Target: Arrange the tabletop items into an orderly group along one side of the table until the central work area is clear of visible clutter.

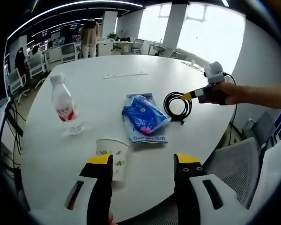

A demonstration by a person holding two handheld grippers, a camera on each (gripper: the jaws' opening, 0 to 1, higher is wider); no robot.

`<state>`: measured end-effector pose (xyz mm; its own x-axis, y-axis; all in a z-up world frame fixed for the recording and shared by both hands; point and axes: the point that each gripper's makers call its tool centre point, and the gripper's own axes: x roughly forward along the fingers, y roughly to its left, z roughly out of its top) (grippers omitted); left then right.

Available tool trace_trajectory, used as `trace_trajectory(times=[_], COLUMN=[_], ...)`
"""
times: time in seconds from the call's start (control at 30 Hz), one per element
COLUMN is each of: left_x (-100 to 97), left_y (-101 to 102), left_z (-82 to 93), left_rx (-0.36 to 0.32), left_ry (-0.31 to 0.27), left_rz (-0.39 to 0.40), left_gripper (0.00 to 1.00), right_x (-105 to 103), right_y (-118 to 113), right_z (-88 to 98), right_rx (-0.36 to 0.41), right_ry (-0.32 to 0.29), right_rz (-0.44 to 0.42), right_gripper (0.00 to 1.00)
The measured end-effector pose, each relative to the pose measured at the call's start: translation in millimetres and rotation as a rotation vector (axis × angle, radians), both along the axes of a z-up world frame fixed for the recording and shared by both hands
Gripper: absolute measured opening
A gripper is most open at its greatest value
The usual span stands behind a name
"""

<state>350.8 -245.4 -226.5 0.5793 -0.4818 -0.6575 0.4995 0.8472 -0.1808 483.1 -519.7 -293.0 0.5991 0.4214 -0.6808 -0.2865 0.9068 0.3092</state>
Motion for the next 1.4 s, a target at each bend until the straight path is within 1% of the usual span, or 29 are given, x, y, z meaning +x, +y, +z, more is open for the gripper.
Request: trace_trajectory(times=[0.07,0.17,0.23,0.4,0.63,0.93,1.4], left_x=[1.3,3.1,3.3,2.9,4.2,5.8,2.9], left_y=[1,2,2,2,3,2,7], left_z=[0.4,0.9,0.9,-0.3,0.5,0.9,-0.3], left_rx=[0.001,-0.001,-0.003,-0.002,0.000,-0.003,-0.007], left_ry=[-0.002,-0.004,-0.003,0.000,0.000,-0.003,-0.002], left_rz=[0.003,0.009,0.012,0.010,0.012,0.010,0.029], left_gripper=[0.52,0.52,0.52,0.52,0.52,0.52,0.52], right_x=[-2,-6,-8,-11,-14,-15,-14], right_y=[-2,0,-1,-4,-7,-8,-9], right_z=[-5.2,-7.2,-11.4,-20.6,-29.2,-32.2,-34.5], right_rx=[-0.039,-0.056,-0.063,-0.058,-0.071,-0.087,-0.088], right_ry=[0.009,0.012,0.024,0.043,0.066,0.077,0.090], right_rz=[0.028,0.035,0.043,0.026,0.035,0.041,0.030], right_gripper=[0.05,0.01,0.01,0.00,0.01,0.01,0.01])
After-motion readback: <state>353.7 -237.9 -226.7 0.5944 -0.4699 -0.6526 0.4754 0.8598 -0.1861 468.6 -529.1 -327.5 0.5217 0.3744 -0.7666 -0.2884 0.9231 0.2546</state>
